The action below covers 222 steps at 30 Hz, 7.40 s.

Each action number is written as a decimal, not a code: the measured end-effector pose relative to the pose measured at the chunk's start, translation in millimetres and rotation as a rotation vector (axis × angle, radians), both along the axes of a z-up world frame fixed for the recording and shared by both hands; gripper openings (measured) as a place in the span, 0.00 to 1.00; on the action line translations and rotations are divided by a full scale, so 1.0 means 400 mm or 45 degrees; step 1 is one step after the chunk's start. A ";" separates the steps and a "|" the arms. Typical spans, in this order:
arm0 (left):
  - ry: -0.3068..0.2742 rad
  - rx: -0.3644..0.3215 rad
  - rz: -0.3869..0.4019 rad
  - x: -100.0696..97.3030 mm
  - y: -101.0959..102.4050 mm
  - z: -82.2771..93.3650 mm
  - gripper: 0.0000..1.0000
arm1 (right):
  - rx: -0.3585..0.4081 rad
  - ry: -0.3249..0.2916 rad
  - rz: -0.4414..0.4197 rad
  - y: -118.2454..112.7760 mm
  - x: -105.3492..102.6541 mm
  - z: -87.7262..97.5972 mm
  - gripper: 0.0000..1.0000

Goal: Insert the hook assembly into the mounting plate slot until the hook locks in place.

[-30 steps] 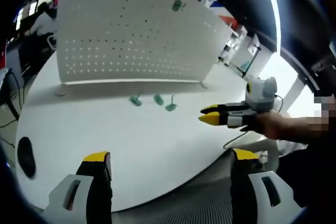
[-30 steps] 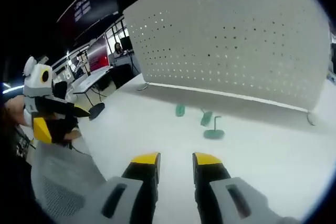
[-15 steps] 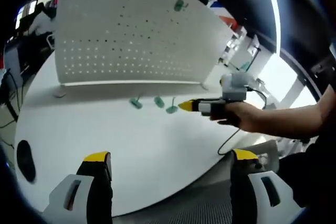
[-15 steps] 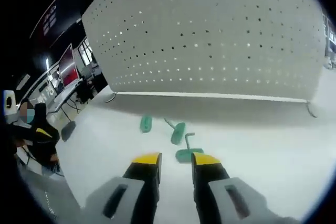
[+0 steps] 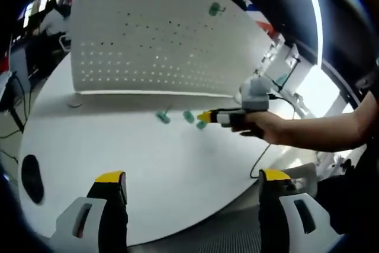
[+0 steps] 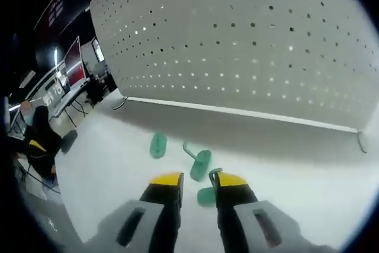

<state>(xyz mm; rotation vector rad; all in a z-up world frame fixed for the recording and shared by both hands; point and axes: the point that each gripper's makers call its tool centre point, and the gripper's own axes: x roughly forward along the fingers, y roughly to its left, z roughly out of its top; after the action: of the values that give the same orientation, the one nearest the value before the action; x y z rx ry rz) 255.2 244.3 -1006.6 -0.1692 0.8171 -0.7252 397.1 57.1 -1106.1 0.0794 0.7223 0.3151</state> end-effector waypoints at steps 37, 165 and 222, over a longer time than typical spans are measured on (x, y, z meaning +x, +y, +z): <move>-0.037 -0.019 0.015 -0.003 -0.008 0.028 0.93 | -0.088 -0.062 -0.006 -0.031 0.032 0.070 0.00; -0.367 -0.204 -0.006 0.063 -0.185 0.313 0.01 | 0.621 -0.553 0.371 0.295 -0.324 0.677 0.11; -0.614 -0.154 -0.098 0.046 -0.153 0.312 0.69 | 0.467 -0.512 0.442 0.336 -0.343 0.638 0.00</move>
<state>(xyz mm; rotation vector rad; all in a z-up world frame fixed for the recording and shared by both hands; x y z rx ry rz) 273.5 183.3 -881.8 -0.0657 0.3214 -0.8456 259.8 191.5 -850.8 0.2321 0.2689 0.7705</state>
